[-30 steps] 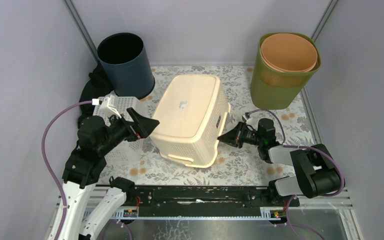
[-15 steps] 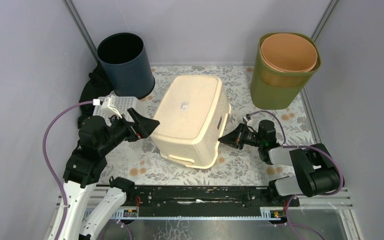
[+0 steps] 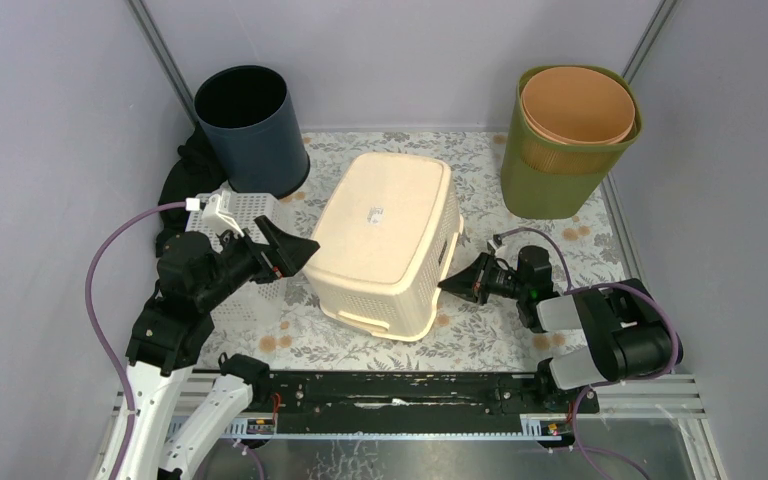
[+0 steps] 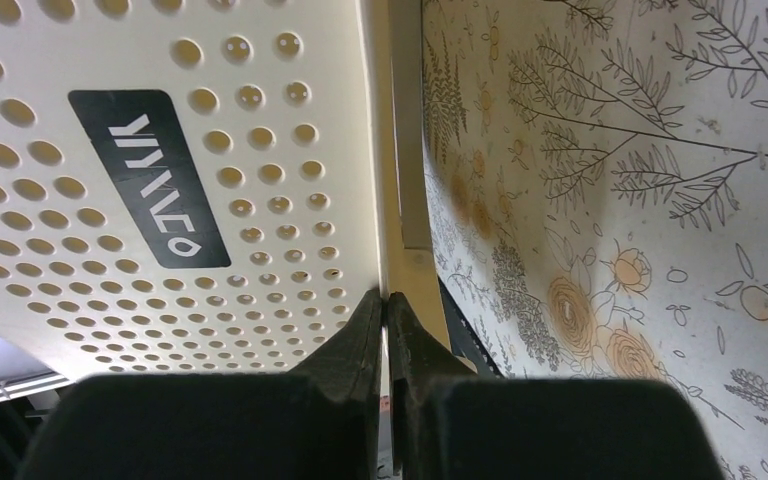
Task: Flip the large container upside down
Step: Turn the container upside down at the center of the board.
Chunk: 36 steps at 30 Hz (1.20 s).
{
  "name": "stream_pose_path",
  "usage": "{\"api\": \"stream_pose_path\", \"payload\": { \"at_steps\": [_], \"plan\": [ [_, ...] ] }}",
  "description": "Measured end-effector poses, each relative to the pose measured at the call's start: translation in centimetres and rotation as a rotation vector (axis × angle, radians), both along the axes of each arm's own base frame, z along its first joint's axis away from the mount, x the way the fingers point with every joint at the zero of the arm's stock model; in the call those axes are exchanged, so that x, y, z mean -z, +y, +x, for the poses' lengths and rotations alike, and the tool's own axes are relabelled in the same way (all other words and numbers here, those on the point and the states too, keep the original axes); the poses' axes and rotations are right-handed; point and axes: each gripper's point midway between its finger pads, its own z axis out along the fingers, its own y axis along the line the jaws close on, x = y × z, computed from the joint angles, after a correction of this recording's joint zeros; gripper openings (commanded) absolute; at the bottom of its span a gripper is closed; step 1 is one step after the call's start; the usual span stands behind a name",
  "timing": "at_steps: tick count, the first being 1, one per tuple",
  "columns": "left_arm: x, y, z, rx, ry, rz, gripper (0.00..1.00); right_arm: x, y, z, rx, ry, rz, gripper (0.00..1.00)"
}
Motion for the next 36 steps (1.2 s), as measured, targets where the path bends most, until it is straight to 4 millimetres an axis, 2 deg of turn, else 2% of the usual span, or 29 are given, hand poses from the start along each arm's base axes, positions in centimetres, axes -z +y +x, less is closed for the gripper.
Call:
{"api": "stream_pose_path", "payload": {
  "at_steps": [17,36],
  "plan": [
    [0.1,-0.2,0.1,0.010,0.004,-0.002,1.00,1.6,-0.6,-0.3,0.001,0.025,0.000,0.02],
    [1.6,-0.4,0.4,0.016,0.031,0.003,1.00,3.4,-1.1,-0.6,0.019,0.049,0.018,0.04]
  ]
}}
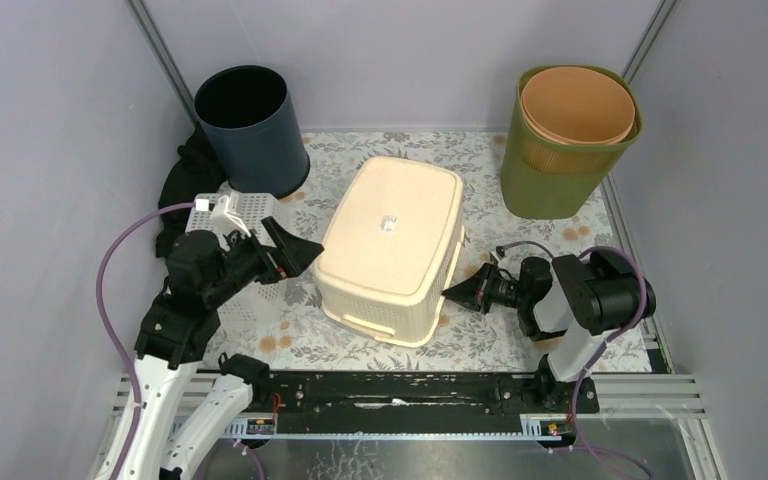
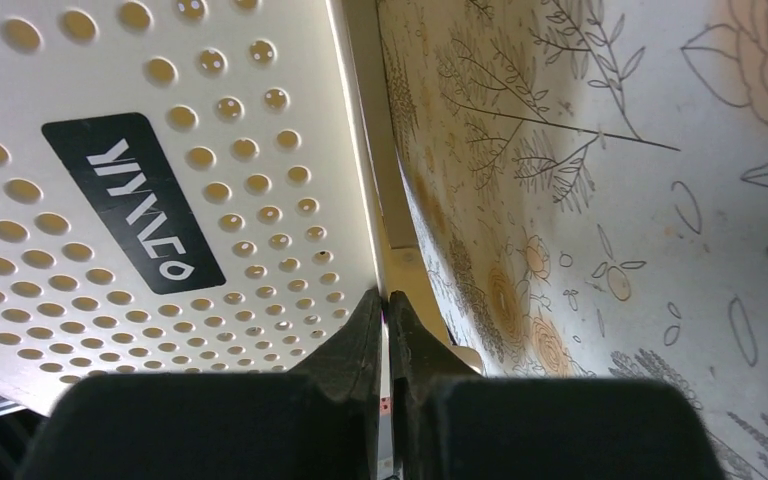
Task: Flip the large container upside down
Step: Turn the container upside down at the center of the board.
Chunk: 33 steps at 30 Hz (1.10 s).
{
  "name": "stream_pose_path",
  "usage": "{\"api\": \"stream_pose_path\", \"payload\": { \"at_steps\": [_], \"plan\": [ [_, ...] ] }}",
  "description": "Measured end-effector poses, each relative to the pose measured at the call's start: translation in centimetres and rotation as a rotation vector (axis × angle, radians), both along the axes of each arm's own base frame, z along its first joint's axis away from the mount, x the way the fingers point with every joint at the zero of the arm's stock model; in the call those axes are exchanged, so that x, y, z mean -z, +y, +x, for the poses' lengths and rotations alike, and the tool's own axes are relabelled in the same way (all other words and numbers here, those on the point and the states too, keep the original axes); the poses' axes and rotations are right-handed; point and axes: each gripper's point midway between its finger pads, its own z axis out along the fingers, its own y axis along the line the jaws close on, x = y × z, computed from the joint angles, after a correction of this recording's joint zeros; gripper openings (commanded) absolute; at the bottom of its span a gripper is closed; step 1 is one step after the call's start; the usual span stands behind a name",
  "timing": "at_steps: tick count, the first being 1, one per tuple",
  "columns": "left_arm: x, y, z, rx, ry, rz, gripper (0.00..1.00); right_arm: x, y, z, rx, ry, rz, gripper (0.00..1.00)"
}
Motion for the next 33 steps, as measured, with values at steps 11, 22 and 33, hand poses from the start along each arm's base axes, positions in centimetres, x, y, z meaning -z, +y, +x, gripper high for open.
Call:
{"api": "stream_pose_path", "payload": {
  "at_steps": [11,22,33],
  "plan": [
    [0.5,-0.1,0.2,0.002,0.008,-0.005,1.00,0.9,-0.1,-0.1,0.014,0.035,0.023,0.20],
    [1.1,-0.3,0.4,0.003,0.018,-0.008,1.00,1.5,-0.1,-0.2,0.020,0.093,0.056,0.34],
    [4.0,-0.7,0.8,0.012,0.093,-0.002,1.00,1.8,0.0,0.1,0.014,0.097,0.064,0.36]
  ]
}}
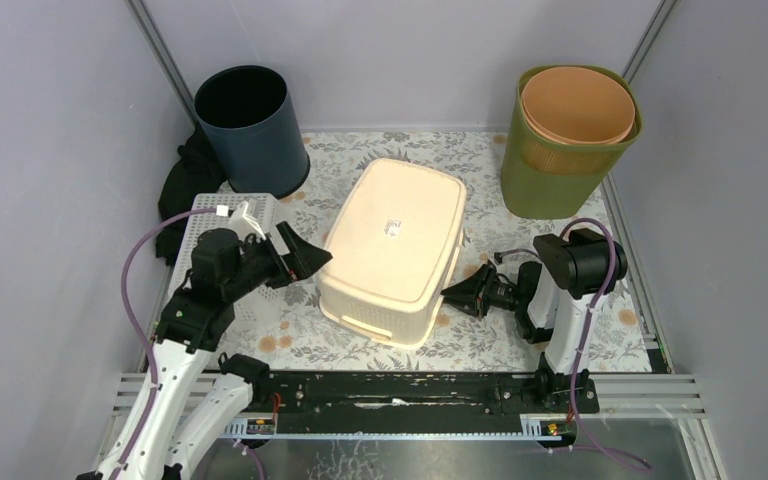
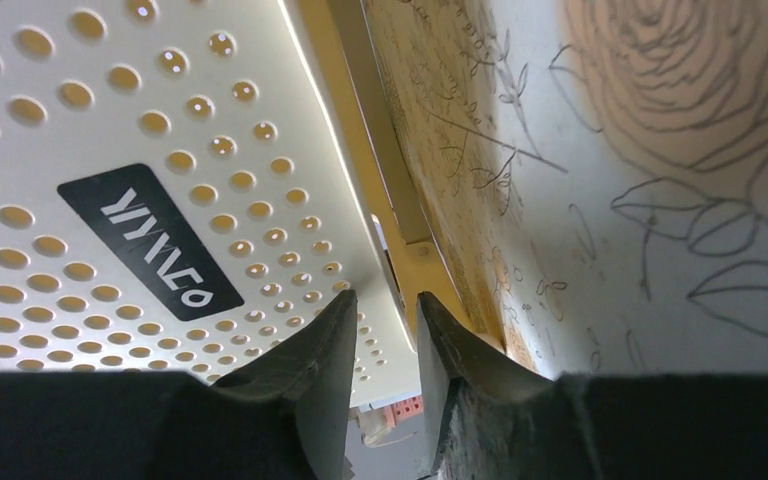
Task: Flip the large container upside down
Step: Turn the container upside down at the center of the board, then move the container to the center of the board.
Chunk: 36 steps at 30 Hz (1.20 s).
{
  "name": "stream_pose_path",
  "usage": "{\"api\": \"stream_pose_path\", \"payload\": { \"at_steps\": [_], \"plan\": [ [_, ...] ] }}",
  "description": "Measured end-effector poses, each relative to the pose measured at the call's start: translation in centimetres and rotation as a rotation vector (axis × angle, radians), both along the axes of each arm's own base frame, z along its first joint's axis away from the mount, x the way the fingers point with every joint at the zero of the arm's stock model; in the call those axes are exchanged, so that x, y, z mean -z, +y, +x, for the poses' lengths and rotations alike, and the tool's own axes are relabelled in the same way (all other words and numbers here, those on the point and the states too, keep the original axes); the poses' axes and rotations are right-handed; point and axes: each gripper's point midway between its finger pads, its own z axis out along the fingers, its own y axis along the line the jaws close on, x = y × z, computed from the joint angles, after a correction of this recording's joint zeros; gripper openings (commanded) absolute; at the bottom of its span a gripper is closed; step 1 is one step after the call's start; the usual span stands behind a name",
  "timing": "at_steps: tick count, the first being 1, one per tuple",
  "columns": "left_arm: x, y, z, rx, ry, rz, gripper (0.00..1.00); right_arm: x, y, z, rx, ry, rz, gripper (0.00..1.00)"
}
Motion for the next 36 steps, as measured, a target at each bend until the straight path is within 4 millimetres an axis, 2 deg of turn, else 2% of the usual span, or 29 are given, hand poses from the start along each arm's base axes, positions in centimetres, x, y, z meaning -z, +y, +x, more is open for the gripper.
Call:
{"api": "stream_pose_path", "payload": {
  "at_steps": [5,19,26,36],
  "plan": [
    [2.7,-0.2,-0.1,0.003,0.078,0.007,1.00,0.2,0.1,0.4,-0.001,-0.006,0.000,0.37],
    [5.6,-0.7,-1.6,0.036,0.154,-0.024,1.00,0.3,0.1,1.0,-0.004,-0.021,0.006,0.40],
    [5.5,-1.2,-1.2,0.047,0.156,-0.057,1.00,0.1,0.2,1.2,-0.009,-0.034,0.012,0.50],
    [6.2,-2.1,0.0,0.060,0.180,-0.055,1.00,-0.1,0.2,1.9,-0.009,-0.047,0.002,0.51]
  ]
}}
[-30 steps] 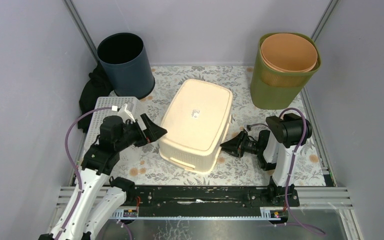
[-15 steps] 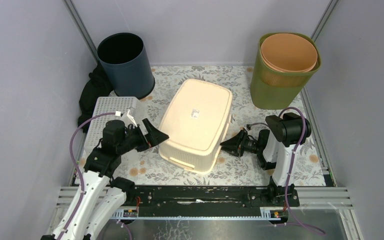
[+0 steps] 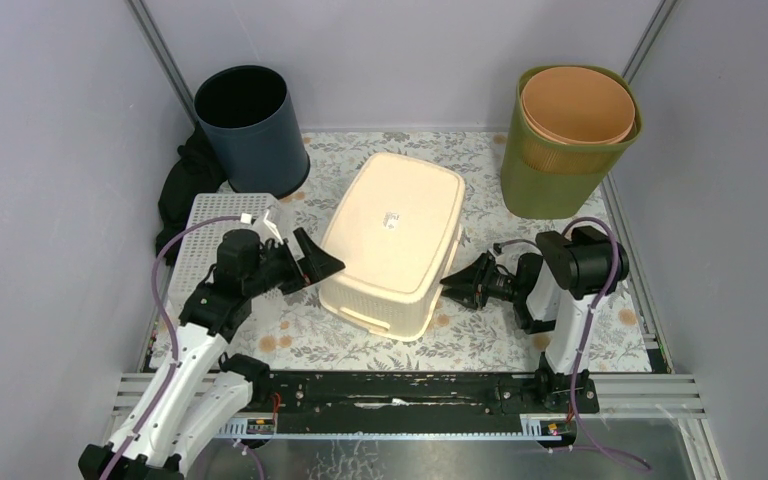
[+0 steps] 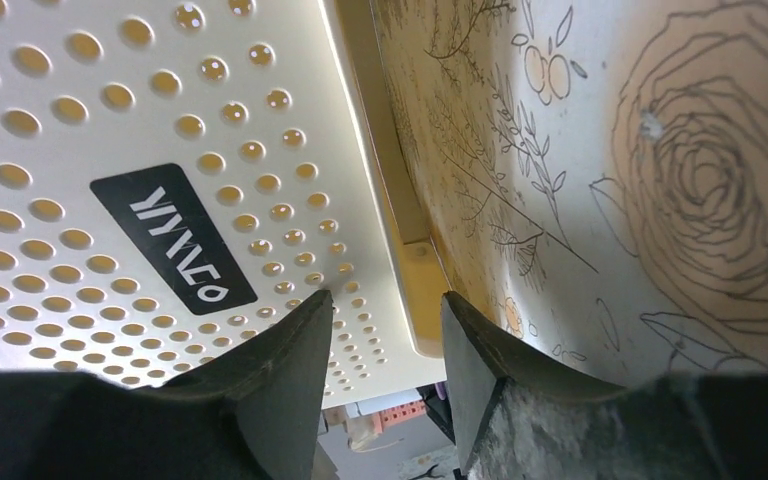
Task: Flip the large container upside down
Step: Move the container to the center of the board.
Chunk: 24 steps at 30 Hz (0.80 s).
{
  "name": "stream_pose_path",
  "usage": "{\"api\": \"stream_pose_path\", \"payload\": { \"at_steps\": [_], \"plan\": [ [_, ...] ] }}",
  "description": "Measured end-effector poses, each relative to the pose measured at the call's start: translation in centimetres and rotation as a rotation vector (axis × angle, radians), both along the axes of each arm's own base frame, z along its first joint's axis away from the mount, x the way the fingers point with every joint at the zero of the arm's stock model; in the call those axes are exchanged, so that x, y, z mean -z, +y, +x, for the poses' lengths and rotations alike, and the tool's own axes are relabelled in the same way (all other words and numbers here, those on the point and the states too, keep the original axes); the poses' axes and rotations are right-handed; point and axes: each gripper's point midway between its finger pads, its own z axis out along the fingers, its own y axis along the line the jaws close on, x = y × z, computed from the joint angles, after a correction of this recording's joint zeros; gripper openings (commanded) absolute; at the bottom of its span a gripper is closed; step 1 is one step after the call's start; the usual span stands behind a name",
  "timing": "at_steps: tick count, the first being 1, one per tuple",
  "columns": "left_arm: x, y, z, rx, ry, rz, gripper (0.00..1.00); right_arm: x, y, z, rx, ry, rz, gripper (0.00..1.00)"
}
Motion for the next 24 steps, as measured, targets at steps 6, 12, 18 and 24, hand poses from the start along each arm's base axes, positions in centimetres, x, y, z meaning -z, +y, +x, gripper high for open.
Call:
{"api": "stream_pose_path", "payload": {
  "at_steps": [6,12,18,24],
  "plan": [
    [0.7,-0.3,1.3,-0.009,0.003,0.009,1.00,-0.2,-0.1,0.5,0.002,-0.015,-0.039,0.51],
    [2.0,-0.6,2.9,-0.022,0.029,0.021,1.00,-0.4,-0.2,0.7,-0.007,-0.036,-0.081,0.44],
    [2.1,-1.3,5.1,-0.034,0.019,0.012,1.00,0.0,-0.3,1.0,-0.005,-0.038,-0.125,0.31],
    [2.1,-2.1,7.6,-0.039,0.017,0.015,1.00,0.5,-0.4,1.4,-0.005,-0.025,-0.154,0.29]
  ]
}}
